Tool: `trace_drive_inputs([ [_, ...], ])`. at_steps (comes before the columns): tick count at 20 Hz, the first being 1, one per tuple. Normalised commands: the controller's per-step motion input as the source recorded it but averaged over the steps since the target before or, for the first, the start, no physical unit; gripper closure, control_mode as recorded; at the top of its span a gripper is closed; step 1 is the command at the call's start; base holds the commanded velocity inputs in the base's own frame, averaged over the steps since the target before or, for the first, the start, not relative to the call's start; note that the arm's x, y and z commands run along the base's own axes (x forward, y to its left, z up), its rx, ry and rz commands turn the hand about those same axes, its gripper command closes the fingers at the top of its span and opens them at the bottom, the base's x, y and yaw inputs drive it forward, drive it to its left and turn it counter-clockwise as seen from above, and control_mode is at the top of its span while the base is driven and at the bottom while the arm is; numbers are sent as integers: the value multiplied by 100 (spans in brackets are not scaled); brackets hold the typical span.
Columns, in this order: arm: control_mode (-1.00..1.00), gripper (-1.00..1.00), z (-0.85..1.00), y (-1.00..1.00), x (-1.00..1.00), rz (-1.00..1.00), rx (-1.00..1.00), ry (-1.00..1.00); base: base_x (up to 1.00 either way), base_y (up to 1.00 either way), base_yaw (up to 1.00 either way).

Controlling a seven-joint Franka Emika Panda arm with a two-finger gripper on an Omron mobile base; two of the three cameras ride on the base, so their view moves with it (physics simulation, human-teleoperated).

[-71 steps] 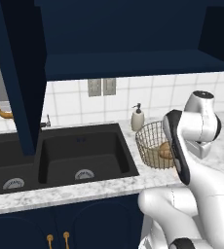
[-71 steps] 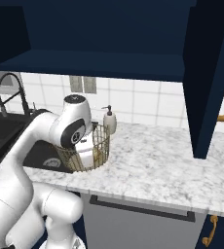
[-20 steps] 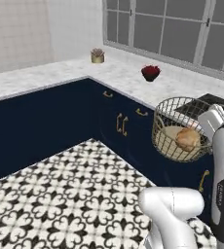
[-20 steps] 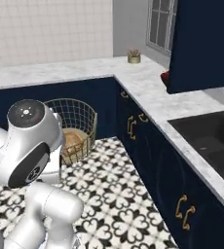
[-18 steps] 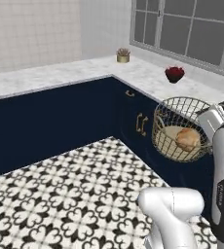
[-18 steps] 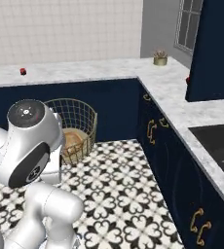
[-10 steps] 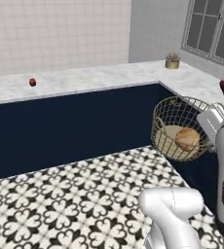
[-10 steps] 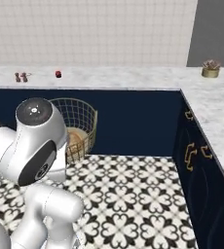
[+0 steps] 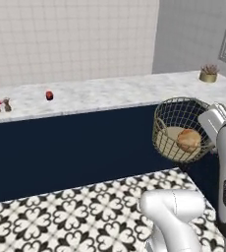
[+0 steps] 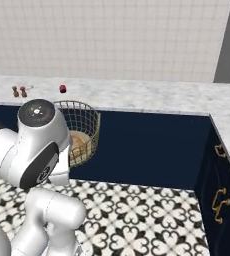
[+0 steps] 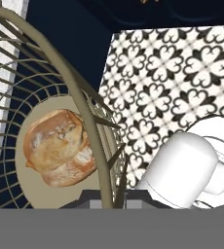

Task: Open the cabinet, pick up the bread from the cabinet and place it in the basket. Then move the basket to the dining counter.

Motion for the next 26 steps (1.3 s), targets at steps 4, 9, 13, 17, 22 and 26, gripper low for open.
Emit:
trace_drive_inputs([
  [4,100,100,0,0,0,0,0,0,100,0,27],
  [9,100,100,0,0,0,0,0,0,100,0,31],
  [13,100,100,0,0,0,0,0,0,100,2,21],
  [17,100,100,0,0,0,0,0,0,82,10,15],
  [22,100,100,0,0,0,0,0,0,33,2,9],
  [26,100,100,0,0,0,0,0,0,53,7,4],
])
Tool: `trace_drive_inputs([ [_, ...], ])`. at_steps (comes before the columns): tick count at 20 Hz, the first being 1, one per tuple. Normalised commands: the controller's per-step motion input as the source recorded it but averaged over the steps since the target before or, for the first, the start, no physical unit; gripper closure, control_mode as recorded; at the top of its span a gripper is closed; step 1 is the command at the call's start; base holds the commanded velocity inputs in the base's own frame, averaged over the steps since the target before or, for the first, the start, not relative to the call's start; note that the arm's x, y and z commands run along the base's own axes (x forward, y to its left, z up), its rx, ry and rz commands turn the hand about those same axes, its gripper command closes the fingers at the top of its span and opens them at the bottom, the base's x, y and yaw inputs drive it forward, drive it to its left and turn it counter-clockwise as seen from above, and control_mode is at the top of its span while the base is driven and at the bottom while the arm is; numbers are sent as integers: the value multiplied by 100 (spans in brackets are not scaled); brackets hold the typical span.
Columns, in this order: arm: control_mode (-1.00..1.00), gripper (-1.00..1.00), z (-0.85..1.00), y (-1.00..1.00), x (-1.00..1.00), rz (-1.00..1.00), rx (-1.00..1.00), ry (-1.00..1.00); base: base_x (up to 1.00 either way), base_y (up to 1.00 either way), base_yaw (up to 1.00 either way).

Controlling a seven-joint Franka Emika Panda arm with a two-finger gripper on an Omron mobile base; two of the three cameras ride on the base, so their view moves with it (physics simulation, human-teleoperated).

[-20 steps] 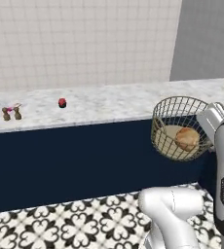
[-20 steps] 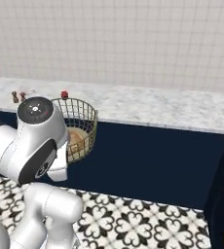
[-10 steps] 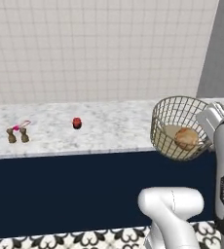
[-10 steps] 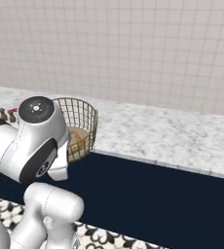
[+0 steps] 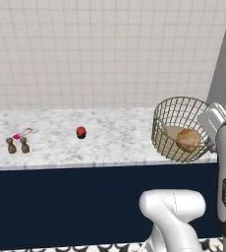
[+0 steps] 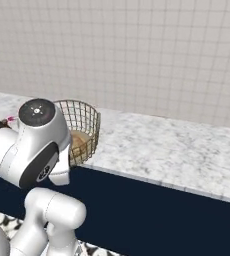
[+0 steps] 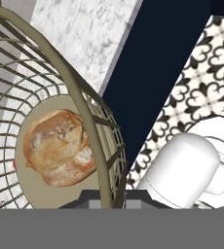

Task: Open the cabinet, pick up the bread from the cabinet and place it in the basket. Then move the basket to the dining counter.

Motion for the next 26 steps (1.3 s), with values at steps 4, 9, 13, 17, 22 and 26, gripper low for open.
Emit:
trace_drive_inputs([
  [4,100,100,0,0,0,0,0,0,52,2,5],
  [9,100,100,0,0,0,0,0,0,45,0,6],
  [13,100,100,0,0,0,0,0,0,92,0,0],
  [17,-100,100,-1,0,65,2,0,0,23,0,0],
  [22,-100,100,-27,0,100,4,0,0,0,0,0],
  [26,-100,100,-59,-3,100,9,0,4,0,0,0],
])
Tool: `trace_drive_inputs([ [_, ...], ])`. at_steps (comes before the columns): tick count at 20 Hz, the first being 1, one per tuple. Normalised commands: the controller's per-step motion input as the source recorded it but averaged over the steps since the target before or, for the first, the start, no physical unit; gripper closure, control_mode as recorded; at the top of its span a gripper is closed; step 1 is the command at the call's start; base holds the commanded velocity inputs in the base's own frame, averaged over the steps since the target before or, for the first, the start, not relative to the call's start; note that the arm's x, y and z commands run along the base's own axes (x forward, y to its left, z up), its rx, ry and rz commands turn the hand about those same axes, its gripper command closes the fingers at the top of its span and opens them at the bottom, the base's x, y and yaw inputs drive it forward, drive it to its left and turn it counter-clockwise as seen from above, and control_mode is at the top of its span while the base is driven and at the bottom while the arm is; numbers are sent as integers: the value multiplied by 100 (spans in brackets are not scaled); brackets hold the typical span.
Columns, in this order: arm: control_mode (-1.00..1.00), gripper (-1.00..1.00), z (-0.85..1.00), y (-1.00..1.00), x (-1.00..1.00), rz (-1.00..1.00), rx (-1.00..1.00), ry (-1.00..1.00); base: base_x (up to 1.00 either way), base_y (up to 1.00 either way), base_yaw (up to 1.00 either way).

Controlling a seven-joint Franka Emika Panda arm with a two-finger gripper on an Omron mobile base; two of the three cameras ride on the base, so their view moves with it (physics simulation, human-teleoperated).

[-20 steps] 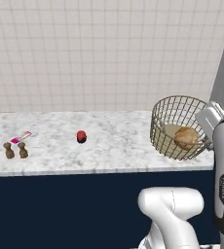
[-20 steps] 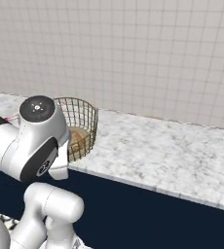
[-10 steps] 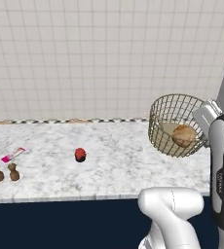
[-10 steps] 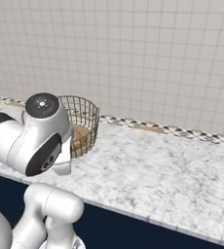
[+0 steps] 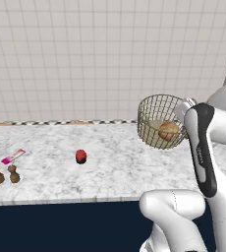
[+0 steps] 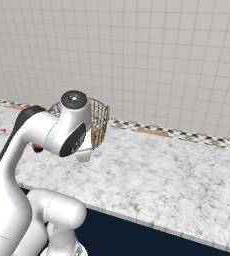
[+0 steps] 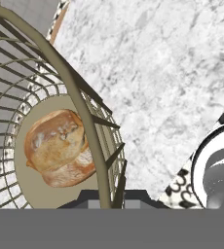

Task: Open the cabinet, pick up the bread from the cabinet and place it in the basket. Then move the basket to the dining counter.

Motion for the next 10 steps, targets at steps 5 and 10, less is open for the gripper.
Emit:
trace_drive_inputs([
  [5,-100,100,-64,-16,100,14,0,7,0,0,0],
  [10,-100,100,-45,-21,100,15,0,1,0,0,0],
])
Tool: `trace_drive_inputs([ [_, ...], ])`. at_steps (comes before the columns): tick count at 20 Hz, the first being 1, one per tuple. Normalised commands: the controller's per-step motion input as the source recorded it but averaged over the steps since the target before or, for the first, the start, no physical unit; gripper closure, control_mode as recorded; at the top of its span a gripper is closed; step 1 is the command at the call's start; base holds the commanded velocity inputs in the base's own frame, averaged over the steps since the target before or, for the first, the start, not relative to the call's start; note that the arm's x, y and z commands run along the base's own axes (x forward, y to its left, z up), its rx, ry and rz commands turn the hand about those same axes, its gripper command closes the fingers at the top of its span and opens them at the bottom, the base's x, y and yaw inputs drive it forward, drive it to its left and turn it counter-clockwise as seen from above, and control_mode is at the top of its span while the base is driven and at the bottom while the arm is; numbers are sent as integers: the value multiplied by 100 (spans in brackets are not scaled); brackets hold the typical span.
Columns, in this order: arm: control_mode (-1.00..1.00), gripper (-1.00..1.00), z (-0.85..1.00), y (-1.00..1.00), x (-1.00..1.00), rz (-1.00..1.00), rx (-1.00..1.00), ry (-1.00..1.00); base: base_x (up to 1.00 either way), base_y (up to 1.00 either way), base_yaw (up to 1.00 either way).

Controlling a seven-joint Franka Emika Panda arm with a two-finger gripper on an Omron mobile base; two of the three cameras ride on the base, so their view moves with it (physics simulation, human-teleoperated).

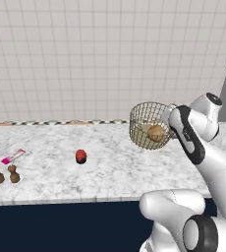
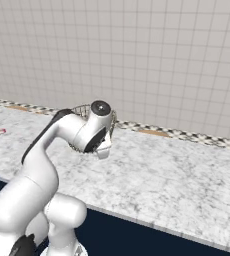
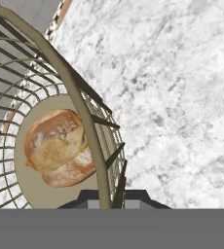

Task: Open the cabinet, pick up the bread from the cabinet and place it in the basket. Then move the basket to the dining counter.

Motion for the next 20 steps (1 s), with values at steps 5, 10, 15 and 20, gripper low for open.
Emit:
trace_drive_inputs([
  [5,-100,100,-21,-17,80,15,0,8,0,0,0],
  [10,-100,100,-25,-13,69,2,0,13,0,0,0],
  [15,-100,100,-55,-21,66,0,0,6,0,0,0],
  [20,-100,100,-45,-23,37,4,0,0,0,0,0],
])
